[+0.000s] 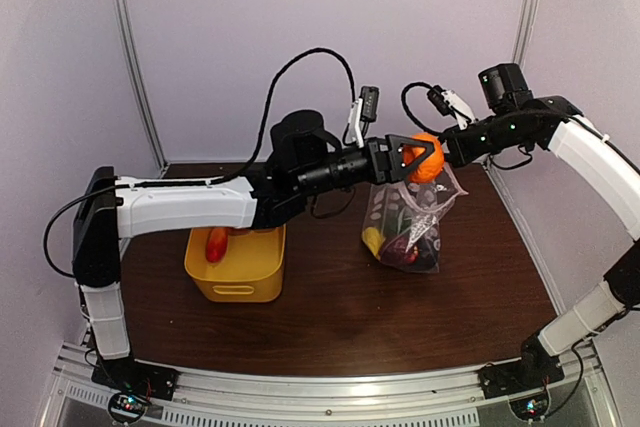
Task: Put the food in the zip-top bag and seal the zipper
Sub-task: Place the fake fruit in the zipper food storage bag.
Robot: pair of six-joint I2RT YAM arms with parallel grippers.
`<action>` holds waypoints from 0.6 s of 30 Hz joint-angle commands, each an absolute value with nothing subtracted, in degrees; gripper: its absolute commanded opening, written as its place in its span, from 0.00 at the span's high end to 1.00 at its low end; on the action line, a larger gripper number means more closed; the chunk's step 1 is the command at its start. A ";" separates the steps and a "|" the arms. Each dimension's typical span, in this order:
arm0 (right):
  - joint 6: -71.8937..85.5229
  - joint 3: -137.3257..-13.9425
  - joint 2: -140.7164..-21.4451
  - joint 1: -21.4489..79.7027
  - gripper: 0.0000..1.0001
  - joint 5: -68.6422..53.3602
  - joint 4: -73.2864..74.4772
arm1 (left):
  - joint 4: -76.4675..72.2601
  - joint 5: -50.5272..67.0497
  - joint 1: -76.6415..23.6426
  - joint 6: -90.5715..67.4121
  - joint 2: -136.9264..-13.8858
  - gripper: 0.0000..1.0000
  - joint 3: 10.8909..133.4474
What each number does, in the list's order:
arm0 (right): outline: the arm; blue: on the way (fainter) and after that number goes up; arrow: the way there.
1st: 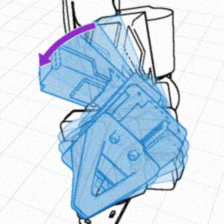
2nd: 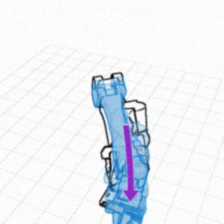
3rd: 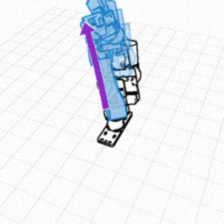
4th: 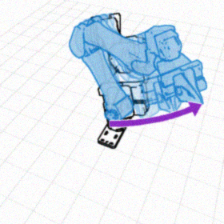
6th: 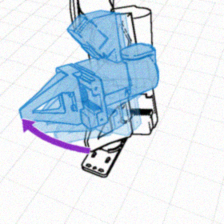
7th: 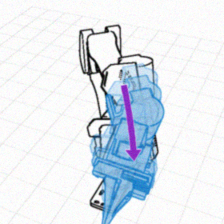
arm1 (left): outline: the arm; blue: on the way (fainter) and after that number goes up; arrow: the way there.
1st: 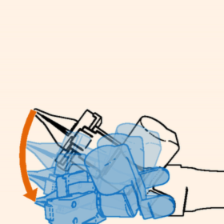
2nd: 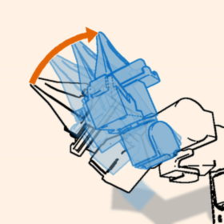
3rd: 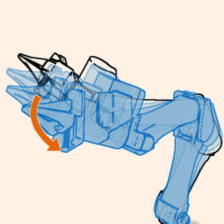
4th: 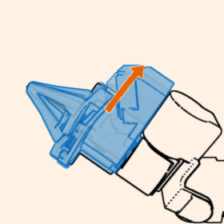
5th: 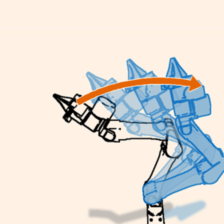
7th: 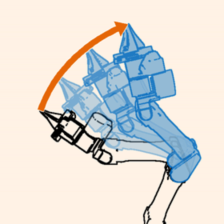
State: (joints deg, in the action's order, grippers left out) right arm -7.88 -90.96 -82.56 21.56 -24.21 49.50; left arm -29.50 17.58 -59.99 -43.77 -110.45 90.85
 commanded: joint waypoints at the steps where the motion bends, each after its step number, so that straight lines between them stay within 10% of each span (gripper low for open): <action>1: -4.58 -93.44 -82.97 21.88 1.00 -26.15 48.58 | -34.09 9.53 -60.69 -46.23 -112.83 0.37 93.96; 18: -2.20 -94.33 -82.09 21.29 1.00 -29.26 47.99 | -14.19 -9.83 -61.92 -39.51 -118.16 0.20 101.42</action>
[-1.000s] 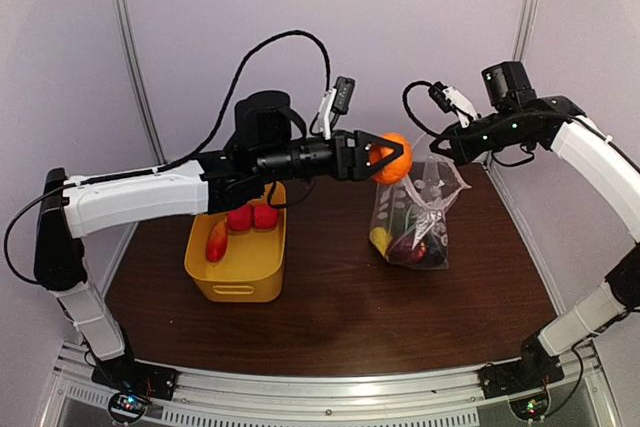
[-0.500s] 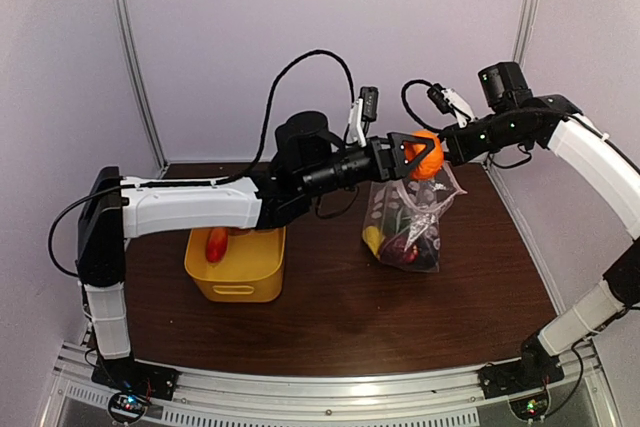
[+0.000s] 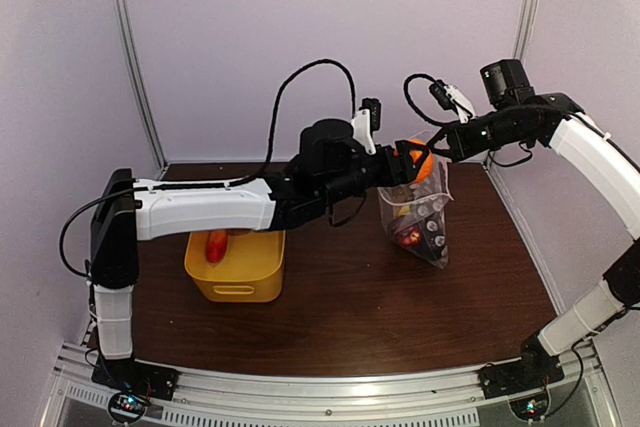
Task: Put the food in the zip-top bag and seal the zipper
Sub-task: Place the fake fruit in the zipper food storage bag, then pick up the fake fruit from the bin.
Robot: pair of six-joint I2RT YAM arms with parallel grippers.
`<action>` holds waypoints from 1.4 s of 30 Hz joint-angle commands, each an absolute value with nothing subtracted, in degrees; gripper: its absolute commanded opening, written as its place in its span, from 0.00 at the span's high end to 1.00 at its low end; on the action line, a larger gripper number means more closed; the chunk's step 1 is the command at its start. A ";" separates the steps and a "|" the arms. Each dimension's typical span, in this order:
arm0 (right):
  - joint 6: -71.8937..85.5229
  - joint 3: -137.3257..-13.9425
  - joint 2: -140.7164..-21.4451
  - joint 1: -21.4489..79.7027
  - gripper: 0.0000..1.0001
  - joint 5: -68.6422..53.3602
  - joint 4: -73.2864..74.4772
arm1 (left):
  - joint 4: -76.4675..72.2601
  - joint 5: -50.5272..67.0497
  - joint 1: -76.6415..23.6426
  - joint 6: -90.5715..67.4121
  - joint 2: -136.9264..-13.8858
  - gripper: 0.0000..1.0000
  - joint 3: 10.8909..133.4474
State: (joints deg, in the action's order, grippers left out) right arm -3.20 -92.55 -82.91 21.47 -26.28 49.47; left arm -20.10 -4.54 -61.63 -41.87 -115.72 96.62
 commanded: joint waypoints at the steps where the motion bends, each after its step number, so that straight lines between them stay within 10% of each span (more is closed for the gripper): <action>1: -2.13 -94.39 -82.05 21.27 1.00 -29.41 47.96 | -12.79 -10.19 -61.95 -39.28 -118.76 0.17 102.63; 21: -2.65 -91.90 -80.78 19.36 1.00 -30.78 47.11 | -11.34 -2.74 -62.14 -26.38 -110.73 0.06 105.68; 42: -6.55 -82.60 -76.14 17.59 1.00 -26.81 41.73 | 27.14 -22.37 -44.63 -25.20 -79.28 0.02 62.20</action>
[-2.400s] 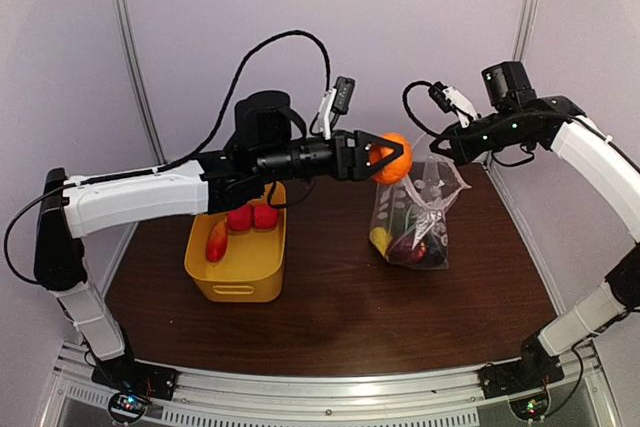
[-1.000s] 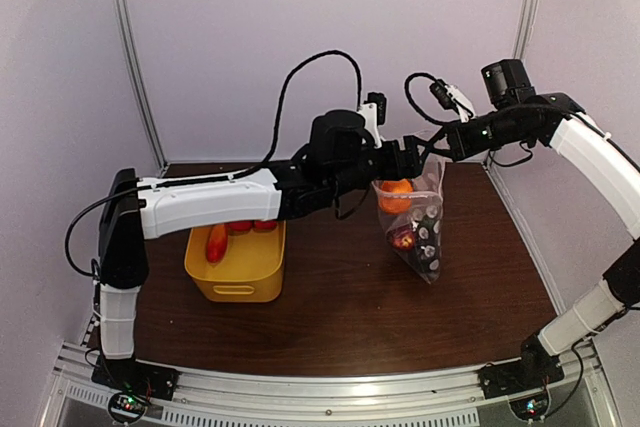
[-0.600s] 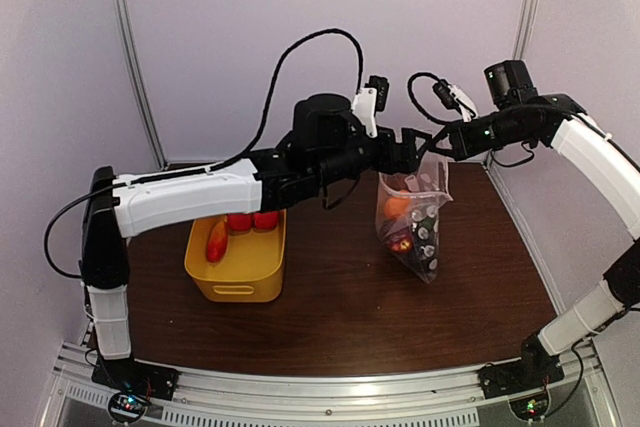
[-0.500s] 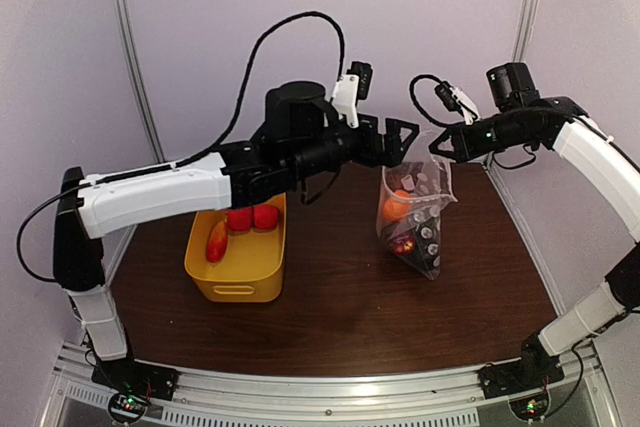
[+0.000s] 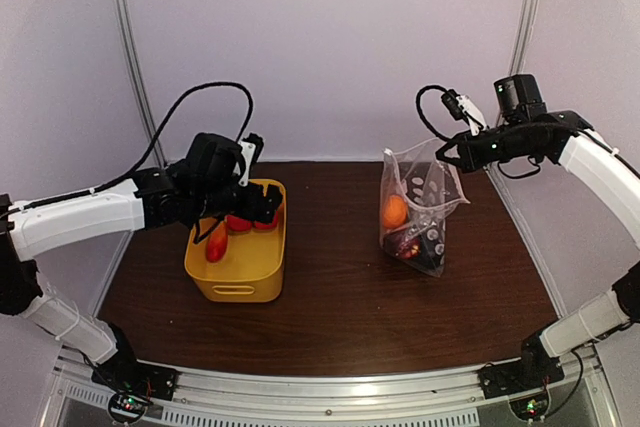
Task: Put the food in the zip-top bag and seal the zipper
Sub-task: Pick up the fake fruit from the bin.
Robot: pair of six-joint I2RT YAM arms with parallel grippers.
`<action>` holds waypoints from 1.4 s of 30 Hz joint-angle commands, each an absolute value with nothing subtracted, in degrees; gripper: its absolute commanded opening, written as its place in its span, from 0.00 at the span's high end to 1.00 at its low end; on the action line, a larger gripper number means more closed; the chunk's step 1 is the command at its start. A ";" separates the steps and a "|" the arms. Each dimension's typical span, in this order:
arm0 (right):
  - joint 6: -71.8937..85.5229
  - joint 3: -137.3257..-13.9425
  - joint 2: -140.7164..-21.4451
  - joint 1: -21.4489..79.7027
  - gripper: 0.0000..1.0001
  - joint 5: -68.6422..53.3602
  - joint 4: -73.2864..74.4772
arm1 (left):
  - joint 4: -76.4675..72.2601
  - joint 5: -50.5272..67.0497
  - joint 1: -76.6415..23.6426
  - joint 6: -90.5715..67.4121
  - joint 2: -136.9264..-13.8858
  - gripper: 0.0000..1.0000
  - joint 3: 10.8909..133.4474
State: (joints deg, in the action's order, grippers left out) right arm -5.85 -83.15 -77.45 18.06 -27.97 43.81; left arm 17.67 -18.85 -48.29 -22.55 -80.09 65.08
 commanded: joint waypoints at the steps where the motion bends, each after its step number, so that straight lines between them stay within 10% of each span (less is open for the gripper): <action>1: -6.56 -82.62 -76.27 17.58 1.00 -26.95 41.79 | 29.79 -23.27 -43.64 -27.02 -80.19 0.03 62.34; 32: -6.59 -79.17 -73.60 17.34 1.00 -28.12 40.55 | 42.49 -34.45 -36.12 -36.10 -111.29 0.23 72.03; 42: -6.59 -78.27 -73.20 17.23 1.00 -27.80 40.02 | 40.03 -32.75 -35.77 -34.74 -112.67 0.48 71.66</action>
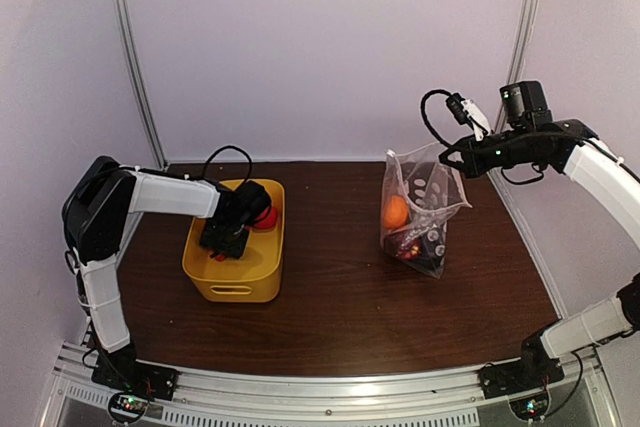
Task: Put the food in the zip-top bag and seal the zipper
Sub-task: Pick up the fake fruit from the bin, then place the fake fruit in the zipper food storage bag.
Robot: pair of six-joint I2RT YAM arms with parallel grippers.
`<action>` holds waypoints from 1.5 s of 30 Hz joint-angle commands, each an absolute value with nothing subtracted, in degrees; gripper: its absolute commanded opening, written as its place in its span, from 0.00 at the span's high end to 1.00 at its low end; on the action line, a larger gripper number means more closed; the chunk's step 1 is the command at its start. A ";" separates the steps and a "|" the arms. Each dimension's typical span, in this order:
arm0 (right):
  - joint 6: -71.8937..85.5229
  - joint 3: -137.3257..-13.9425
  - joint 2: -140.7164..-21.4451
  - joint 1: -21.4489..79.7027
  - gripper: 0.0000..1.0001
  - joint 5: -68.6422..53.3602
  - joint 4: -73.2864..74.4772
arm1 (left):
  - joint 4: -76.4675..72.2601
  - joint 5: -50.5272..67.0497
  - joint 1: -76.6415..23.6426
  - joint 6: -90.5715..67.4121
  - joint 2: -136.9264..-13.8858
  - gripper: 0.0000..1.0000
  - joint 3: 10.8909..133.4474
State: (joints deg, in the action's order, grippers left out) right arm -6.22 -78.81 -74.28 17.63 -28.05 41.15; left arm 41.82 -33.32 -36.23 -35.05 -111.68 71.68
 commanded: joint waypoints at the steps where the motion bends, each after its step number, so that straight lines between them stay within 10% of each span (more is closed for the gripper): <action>1: -6.59 -78.31 -73.18 17.23 1.00 -27.83 40.07 | 40.33 -32.74 -35.77 -34.79 -112.51 0.51 71.84; 20: -6.93 -78.92 -73.81 17.05 1.00 -27.54 40.32 | 55.46 -18.76 -40.78 -32.75 -95.20 0.59 85.65; 27: -6.73 -80.14 -74.09 17.05 1.00 -27.77 40.95 | 30.00 10.27 -48.93 -28.52 -91.53 0.61 89.84; 45: -5.83 -80.99 -75.02 17.05 1.00 -29.10 41.16 | 6.36 38.38 -56.56 -54.74 -119.32 0.65 115.66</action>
